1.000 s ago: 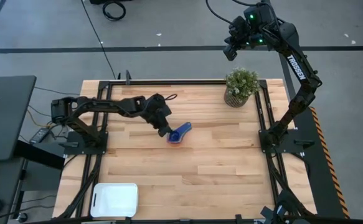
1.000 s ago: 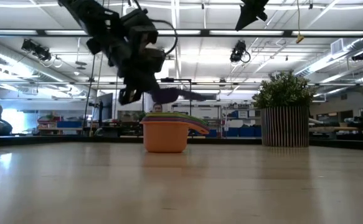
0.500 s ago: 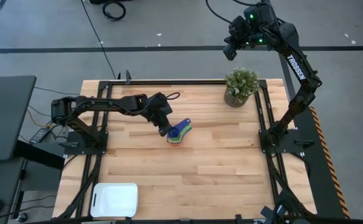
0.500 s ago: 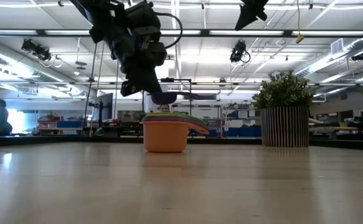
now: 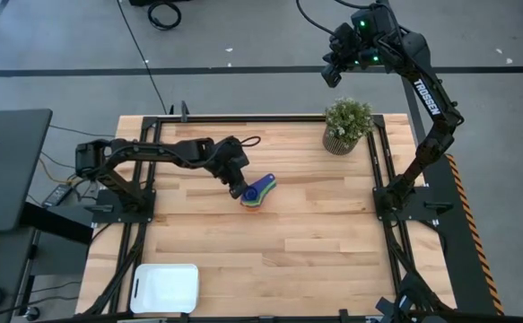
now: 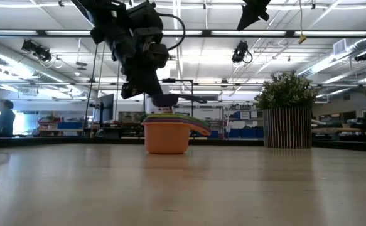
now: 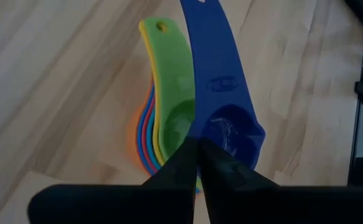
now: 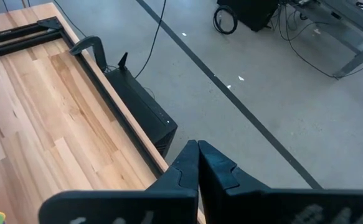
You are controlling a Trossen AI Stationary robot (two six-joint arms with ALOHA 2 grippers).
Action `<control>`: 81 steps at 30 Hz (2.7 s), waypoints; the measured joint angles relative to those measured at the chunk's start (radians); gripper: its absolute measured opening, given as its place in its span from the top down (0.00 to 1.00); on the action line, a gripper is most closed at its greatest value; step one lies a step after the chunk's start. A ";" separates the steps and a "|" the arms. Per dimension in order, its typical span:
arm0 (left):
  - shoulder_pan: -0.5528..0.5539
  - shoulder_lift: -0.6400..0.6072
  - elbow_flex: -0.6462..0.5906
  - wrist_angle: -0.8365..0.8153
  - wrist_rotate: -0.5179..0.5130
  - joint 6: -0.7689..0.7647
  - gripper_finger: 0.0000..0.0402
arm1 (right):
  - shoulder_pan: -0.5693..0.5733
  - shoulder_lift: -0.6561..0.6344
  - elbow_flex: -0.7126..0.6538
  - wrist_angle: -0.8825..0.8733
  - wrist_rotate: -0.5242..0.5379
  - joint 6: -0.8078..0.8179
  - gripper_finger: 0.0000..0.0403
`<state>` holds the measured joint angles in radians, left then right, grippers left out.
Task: Nest measuring cups in basket
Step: Stack the violet measuring cup into the green measuring cup
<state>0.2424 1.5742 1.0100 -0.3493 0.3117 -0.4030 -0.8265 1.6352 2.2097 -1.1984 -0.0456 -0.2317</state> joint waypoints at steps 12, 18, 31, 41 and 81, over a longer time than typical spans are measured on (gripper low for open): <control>0.000 0.023 0.000 0.025 0.036 -0.005 0.88 | 0.000 0.000 0.000 0.000 0.000 0.000 0.99; 0.017 0.019 0.000 0.022 0.086 -0.009 0.88 | 0.000 0.000 0.000 -0.003 -0.011 0.000 0.99; 0.153 -0.010 0.046 -0.106 0.105 0.131 0.99 | 0.098 -0.001 -0.145 -0.307 -0.197 -0.003 1.00; 0.153 0.000 0.046 -0.212 -0.049 0.249 1.00 | 0.265 0.001 -0.553 0.042 -0.487 0.123 1.00; 0.119 0.298 0.046 -0.066 -0.017 0.414 1.00 | 0.736 0.000 -1.443 1.256 -0.362 0.595 1.00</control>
<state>0.3611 1.8718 1.0561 -0.4155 0.2945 0.0112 -0.0901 1.6352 0.7663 0.0579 -0.4075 0.3632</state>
